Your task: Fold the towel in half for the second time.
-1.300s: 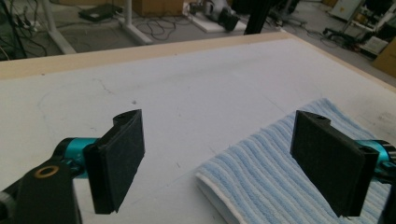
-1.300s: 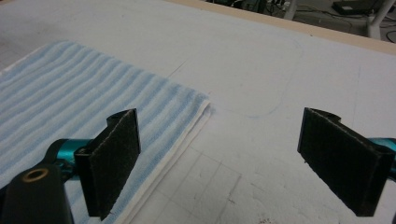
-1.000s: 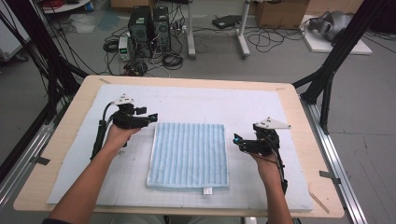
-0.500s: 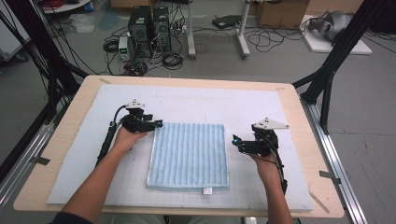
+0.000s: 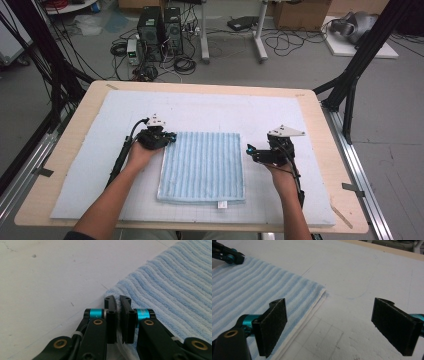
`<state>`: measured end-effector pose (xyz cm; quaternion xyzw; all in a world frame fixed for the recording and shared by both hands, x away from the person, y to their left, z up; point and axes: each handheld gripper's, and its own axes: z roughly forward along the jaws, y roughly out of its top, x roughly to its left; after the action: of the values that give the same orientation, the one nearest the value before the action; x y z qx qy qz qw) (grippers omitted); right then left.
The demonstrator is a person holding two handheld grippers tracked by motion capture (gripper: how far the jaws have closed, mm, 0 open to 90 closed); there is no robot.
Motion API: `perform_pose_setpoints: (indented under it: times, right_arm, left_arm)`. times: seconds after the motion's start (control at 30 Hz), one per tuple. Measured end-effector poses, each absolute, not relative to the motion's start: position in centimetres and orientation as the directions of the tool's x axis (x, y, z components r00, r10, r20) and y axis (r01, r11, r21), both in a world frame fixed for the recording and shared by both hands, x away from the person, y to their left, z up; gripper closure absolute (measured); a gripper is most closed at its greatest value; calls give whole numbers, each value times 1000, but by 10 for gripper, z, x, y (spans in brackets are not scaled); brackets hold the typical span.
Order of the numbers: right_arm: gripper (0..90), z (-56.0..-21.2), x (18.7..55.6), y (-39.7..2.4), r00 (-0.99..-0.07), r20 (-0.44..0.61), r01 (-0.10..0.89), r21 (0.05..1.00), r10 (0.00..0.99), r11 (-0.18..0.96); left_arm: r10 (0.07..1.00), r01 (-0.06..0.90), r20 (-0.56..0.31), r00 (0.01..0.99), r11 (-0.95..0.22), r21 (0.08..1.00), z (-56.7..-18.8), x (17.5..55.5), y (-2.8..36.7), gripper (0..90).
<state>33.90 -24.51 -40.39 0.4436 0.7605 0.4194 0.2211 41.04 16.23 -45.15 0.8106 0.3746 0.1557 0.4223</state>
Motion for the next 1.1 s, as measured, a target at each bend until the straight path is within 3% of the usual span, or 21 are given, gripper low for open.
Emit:
perform_pose_setpoints:
  times: [0.4, 0.87, 0.93, 1.07, 1.1]
  right_arm:
    - [141, -412, 358, -232, -494, 66, 528, 815, 867, 238]
    - [498, -433, 404, -200, -507, 68, 605, 737, 859, 300]
    - [578, -436, 406, -198, -508, 63, 616, 724, 859, 311]
    - [855, -440, 406, -190, -551, 37, 602, 709, 833, 367]
    - [860, -440, 405, -188, -557, 19, 590, 713, 831, 379]
  left_arm:
    - [747, 506, -109, 656, -328, 798, -452, 412, 165, 844]
    - [748, 522, -138, 650, -306, 796, -453, 413, 167, 845]
    - [747, 525, -144, 649, -304, 795, -453, 413, 168, 845]
    - [746, 533, -168, 644, -281, 798, -452, 414, 170, 848]
    - [746, 535, -180, 641, -267, 802, -452, 414, 171, 849]
